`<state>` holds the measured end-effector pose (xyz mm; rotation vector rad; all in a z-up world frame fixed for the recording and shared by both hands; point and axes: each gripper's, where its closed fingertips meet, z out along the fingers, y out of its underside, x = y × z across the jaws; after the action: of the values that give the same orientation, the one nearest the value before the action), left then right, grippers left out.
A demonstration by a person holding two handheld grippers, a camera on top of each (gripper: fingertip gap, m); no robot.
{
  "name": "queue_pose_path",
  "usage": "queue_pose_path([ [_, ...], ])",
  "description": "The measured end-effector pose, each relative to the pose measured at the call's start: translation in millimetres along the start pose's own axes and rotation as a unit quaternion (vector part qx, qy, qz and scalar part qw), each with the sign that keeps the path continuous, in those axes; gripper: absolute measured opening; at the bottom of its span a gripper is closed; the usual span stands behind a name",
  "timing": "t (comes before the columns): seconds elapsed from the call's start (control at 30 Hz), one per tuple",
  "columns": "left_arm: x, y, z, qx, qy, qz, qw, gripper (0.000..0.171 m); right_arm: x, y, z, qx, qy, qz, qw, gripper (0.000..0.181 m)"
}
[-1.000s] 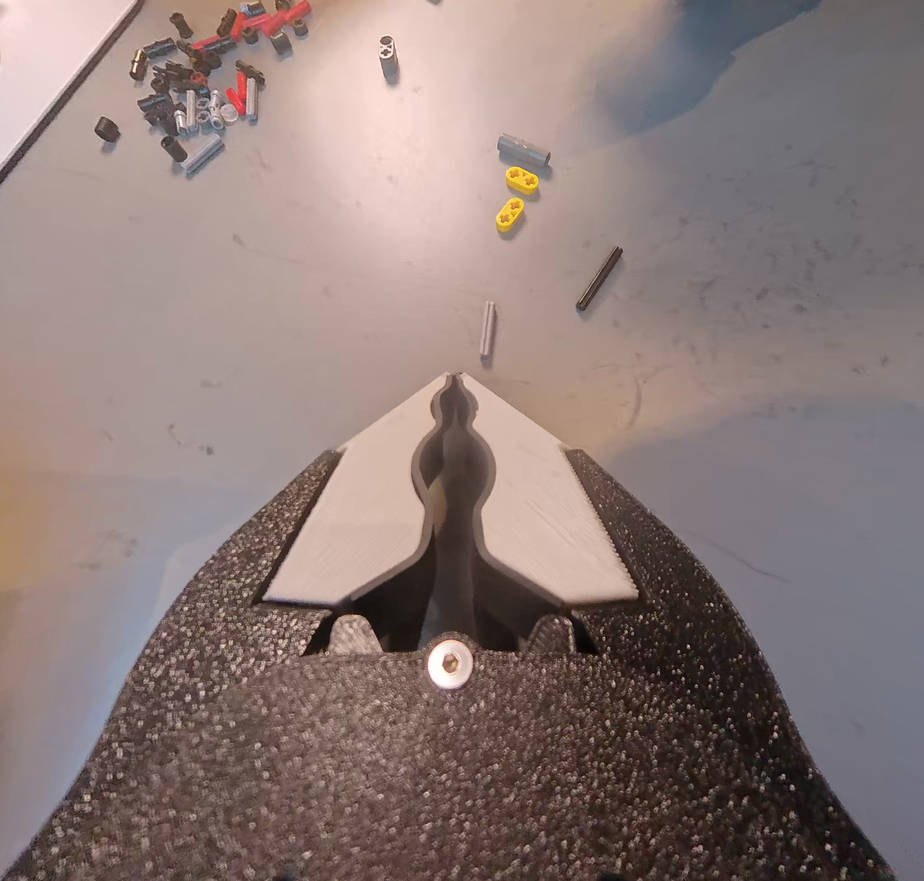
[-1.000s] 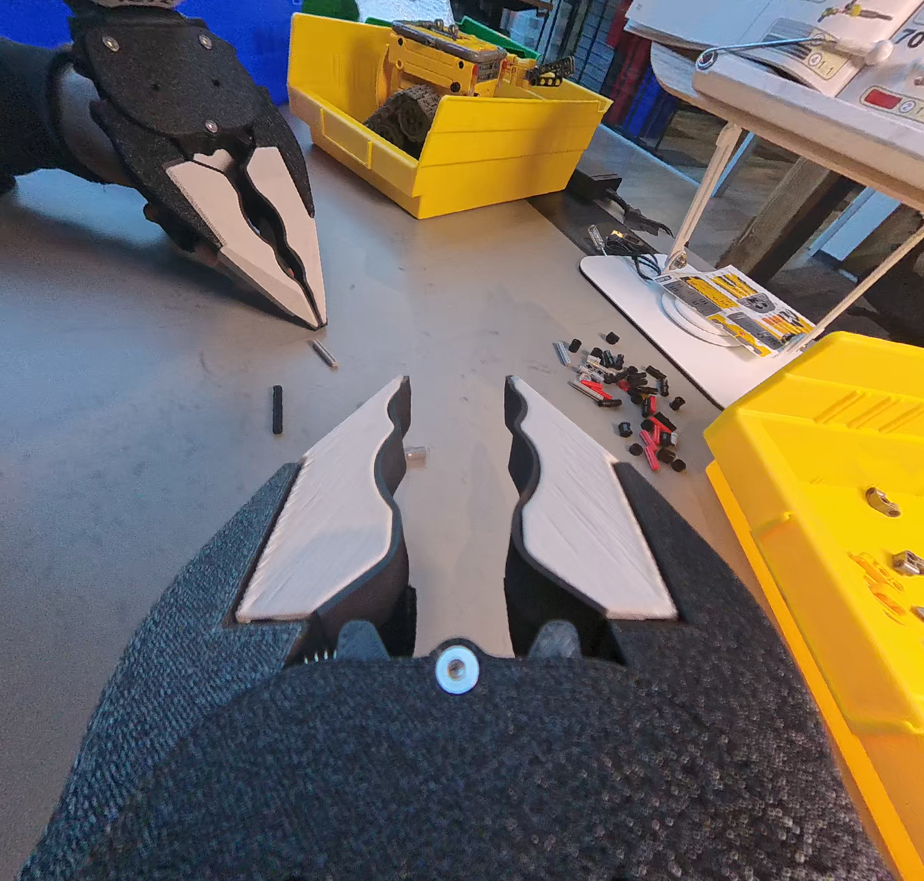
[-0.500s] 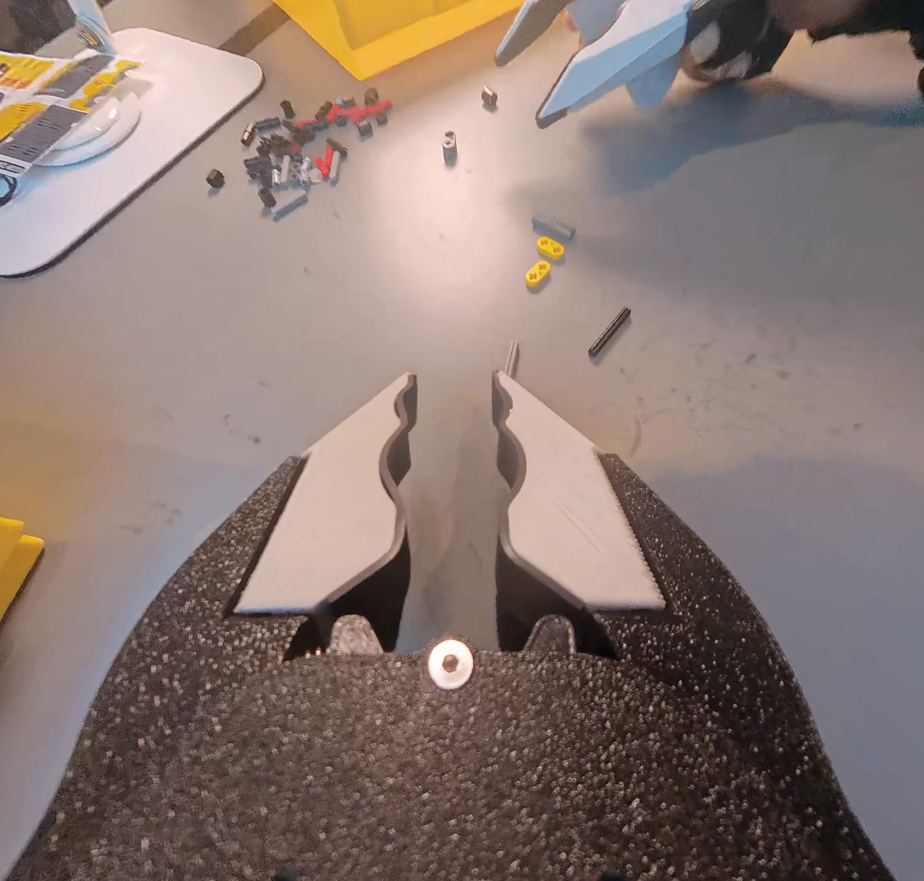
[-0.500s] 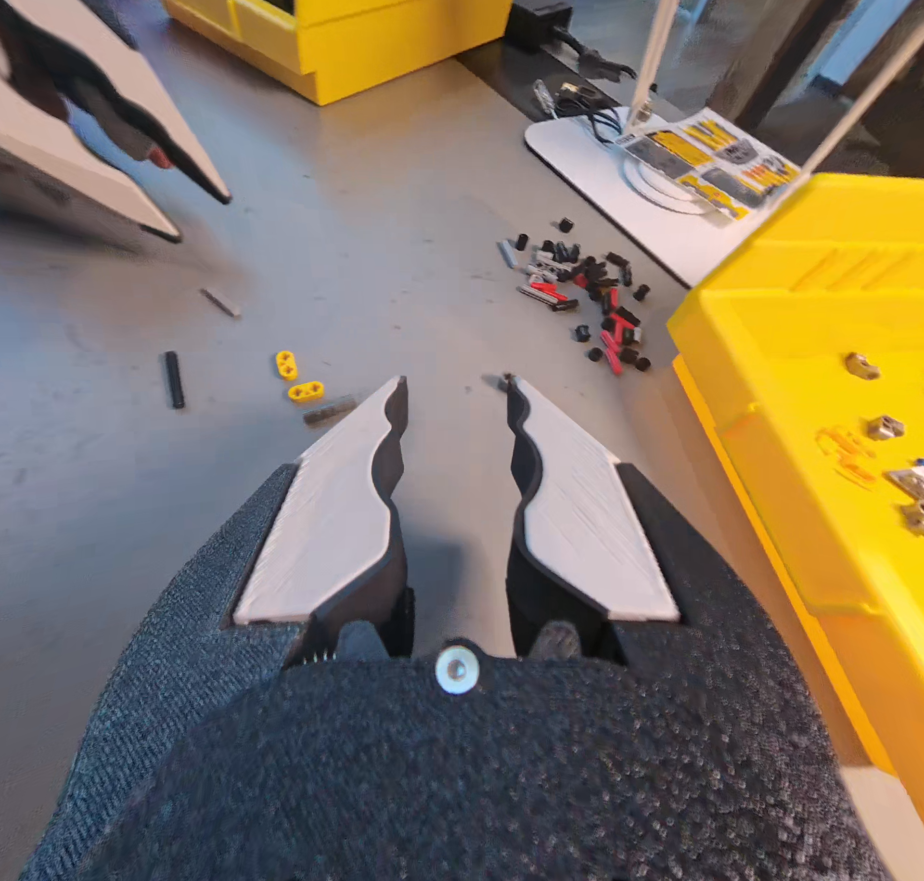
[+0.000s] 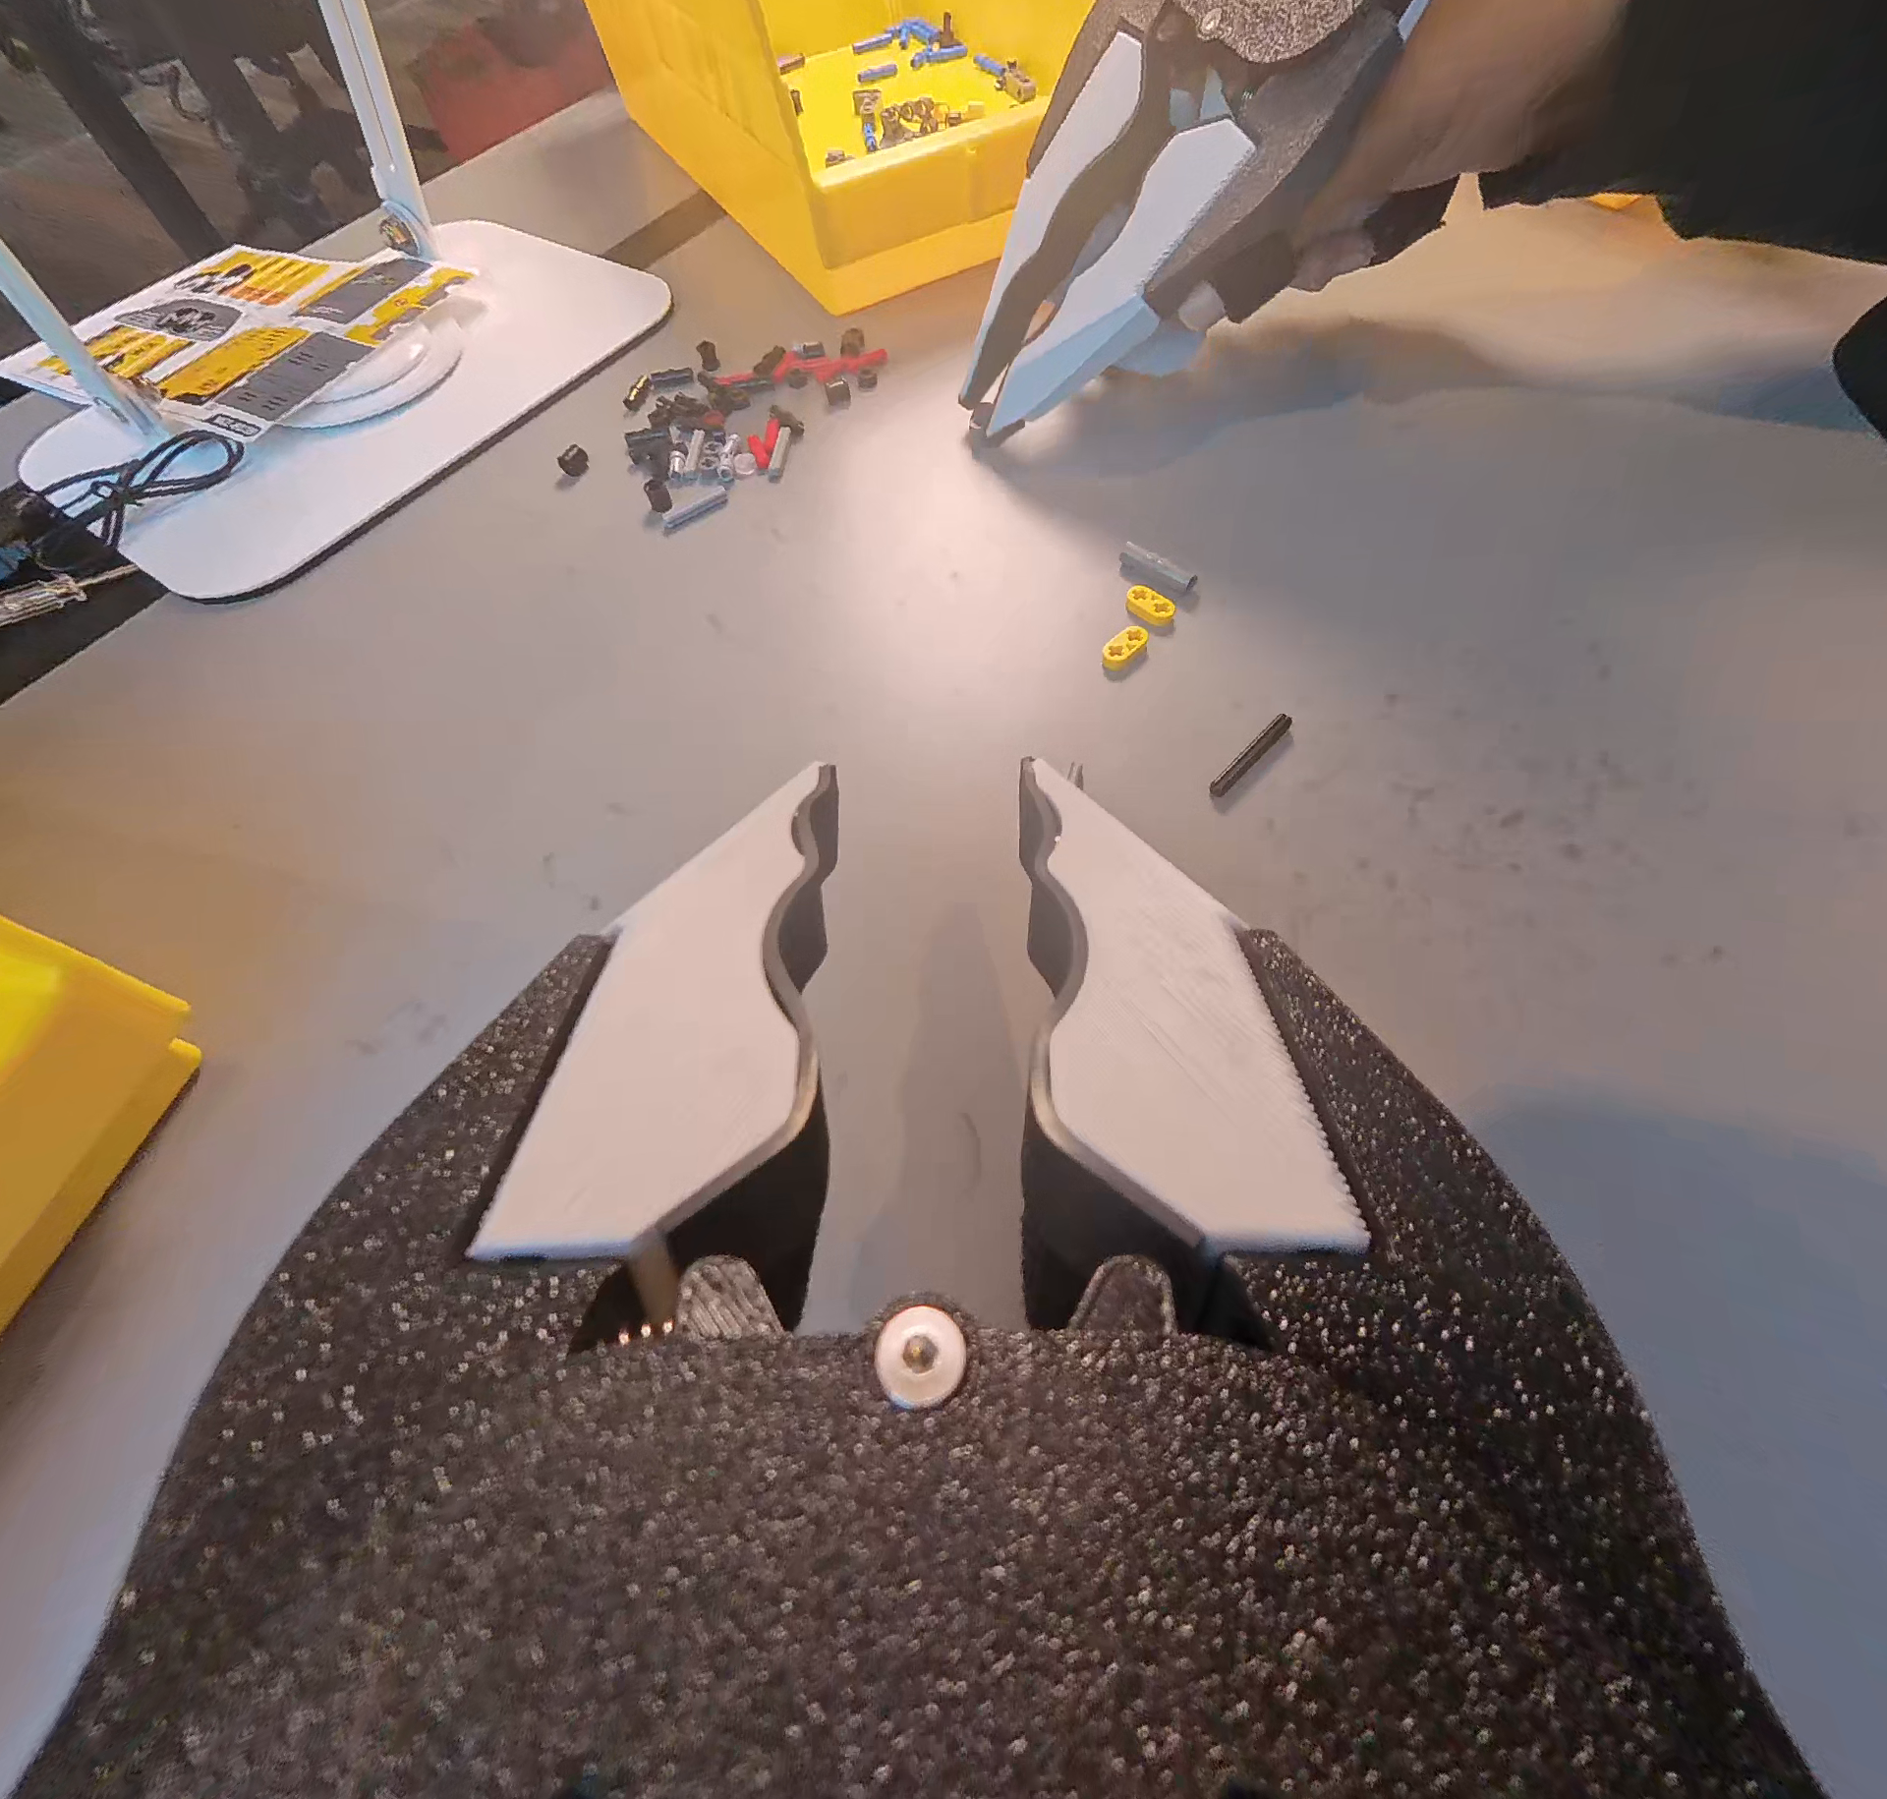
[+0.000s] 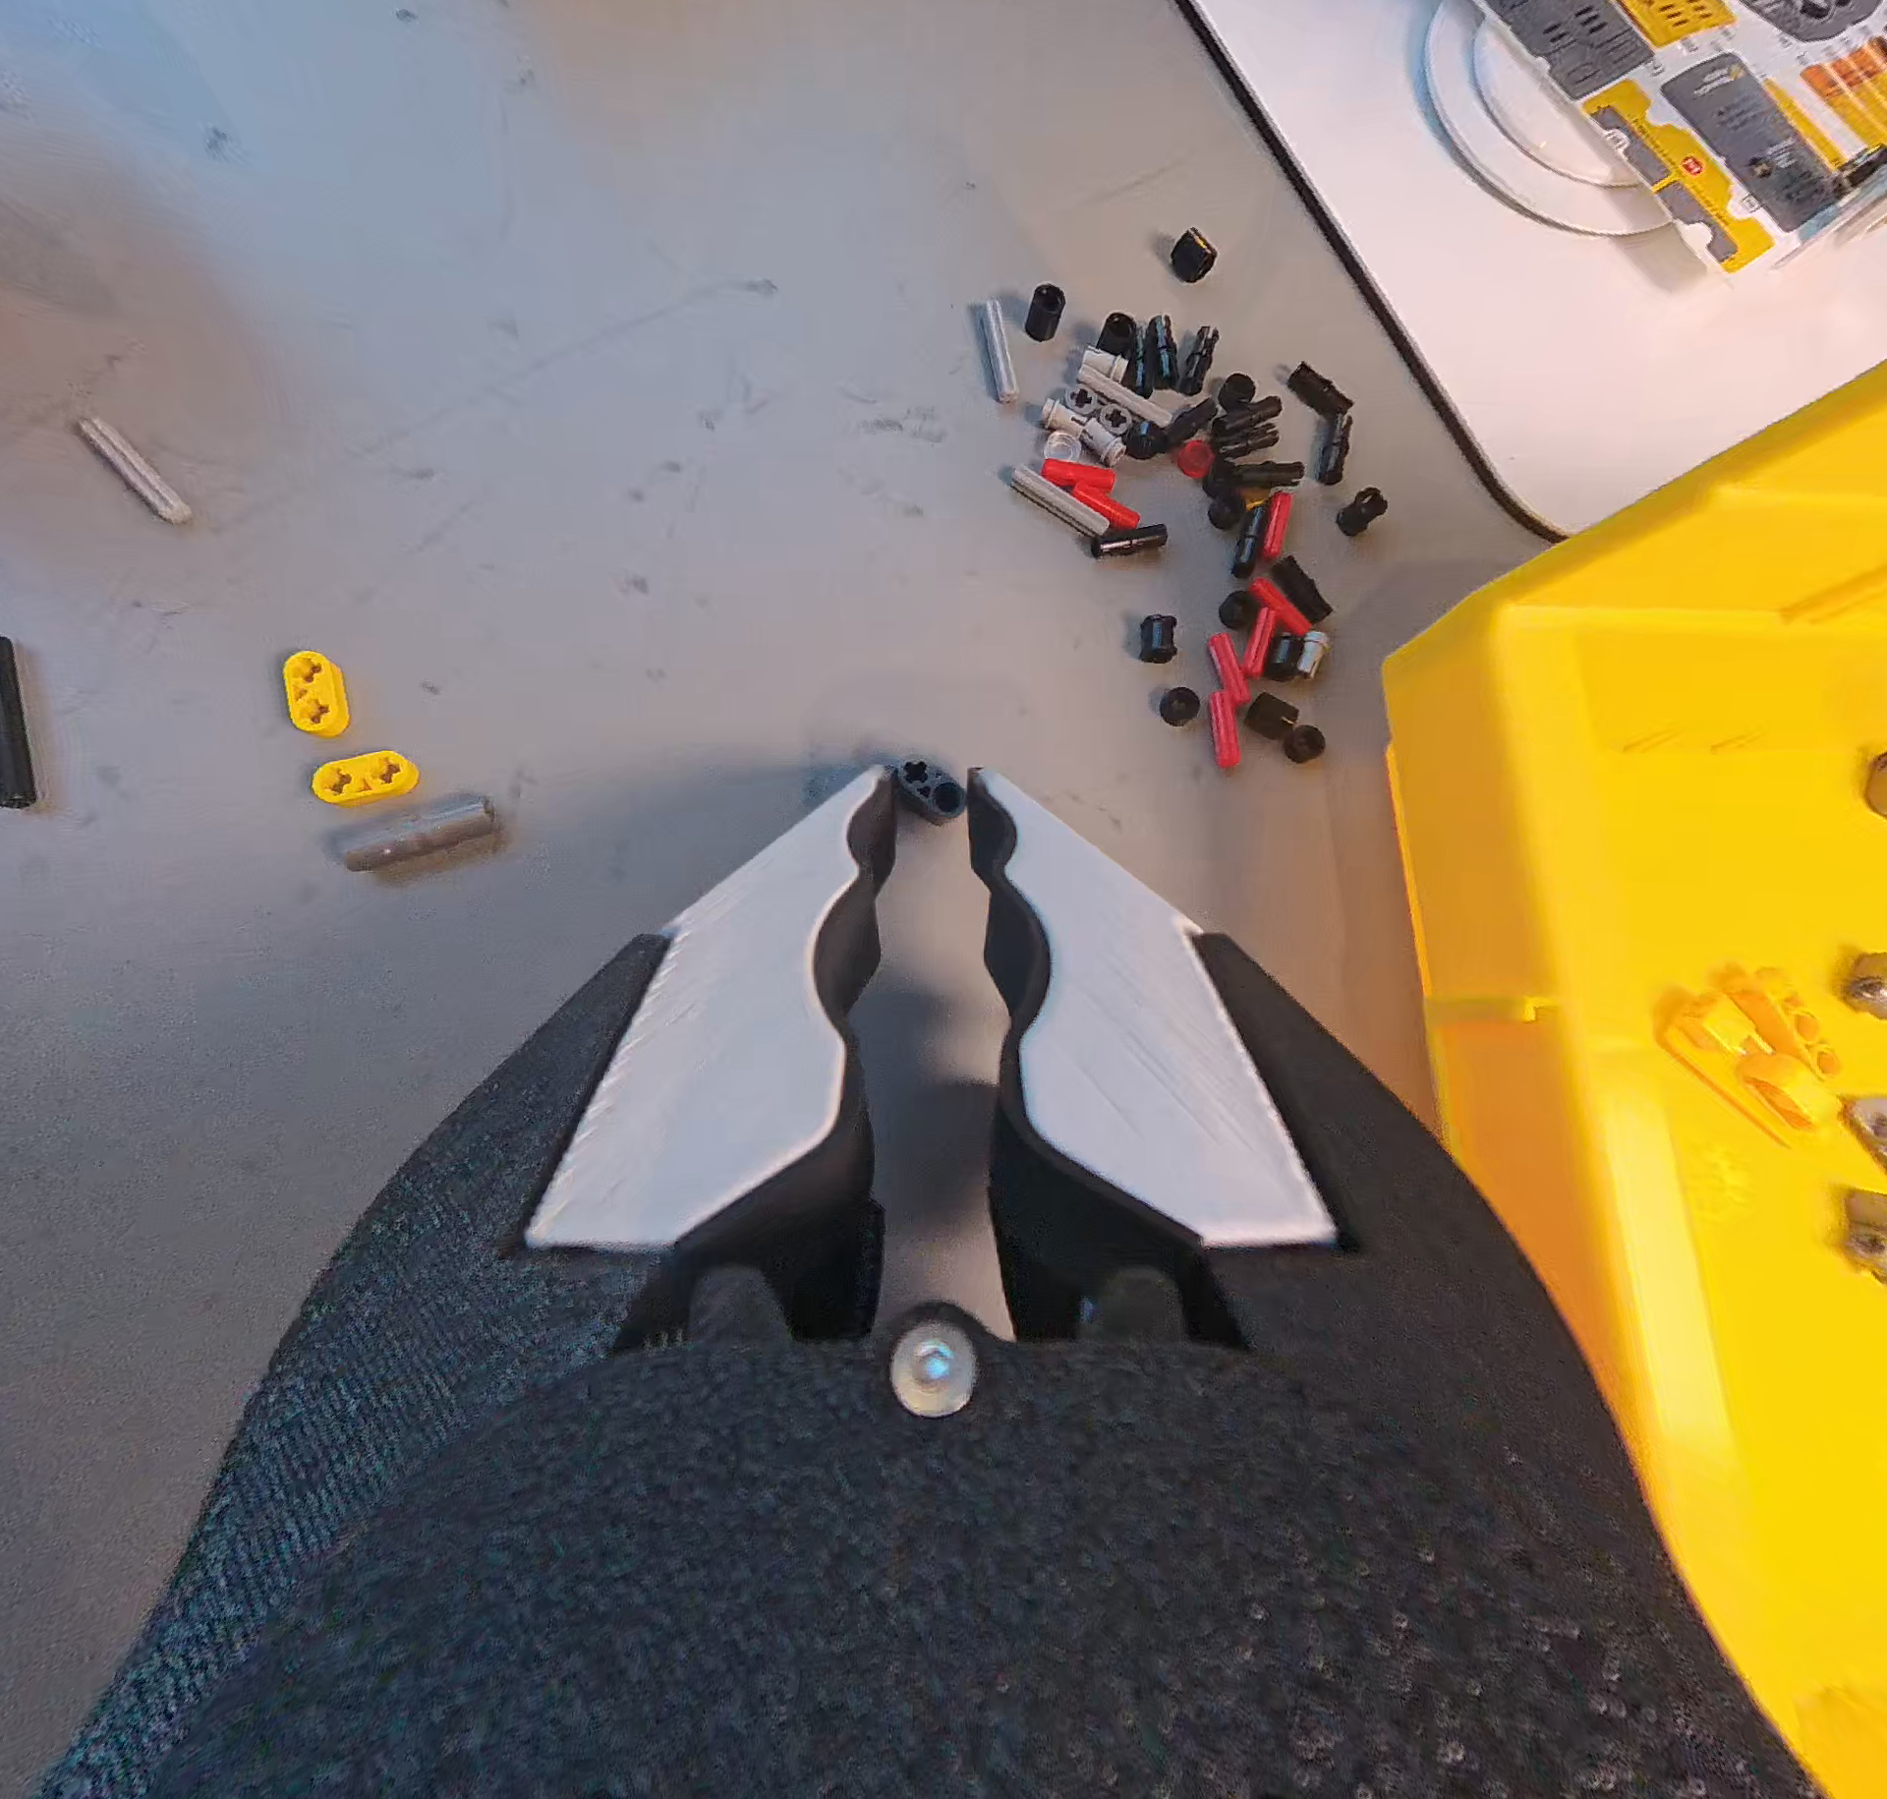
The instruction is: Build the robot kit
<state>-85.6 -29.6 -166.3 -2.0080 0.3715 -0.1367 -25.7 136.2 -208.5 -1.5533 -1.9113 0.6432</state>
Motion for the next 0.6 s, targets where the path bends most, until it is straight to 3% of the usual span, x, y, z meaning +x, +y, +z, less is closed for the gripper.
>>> queue_pose_path([
  [0.13, -0.9, 1.6, 0.4, -0.002, 0.0, -0.003, 1.0, 0.034, -1.3, 5.0, -5.1, -0.013, -0.002, 0.018, 1.0, 0.013],
  [0.3, -0.9, 4.6, 1.5, -0.008, -0.003, 0.001, 1.0, 0.034, 9.5, 22.9, -19.8, -0.043, 0.045, 0.041, 0.997, 0.013],
  [0.6, -0.8, 6.7, 2.6, -0.013, -0.005, 0.003, 1.0, 0.034, -7.4, 25.3, -24.9, -0.033, 0.02, 0.021, 0.999, 0.013],
])
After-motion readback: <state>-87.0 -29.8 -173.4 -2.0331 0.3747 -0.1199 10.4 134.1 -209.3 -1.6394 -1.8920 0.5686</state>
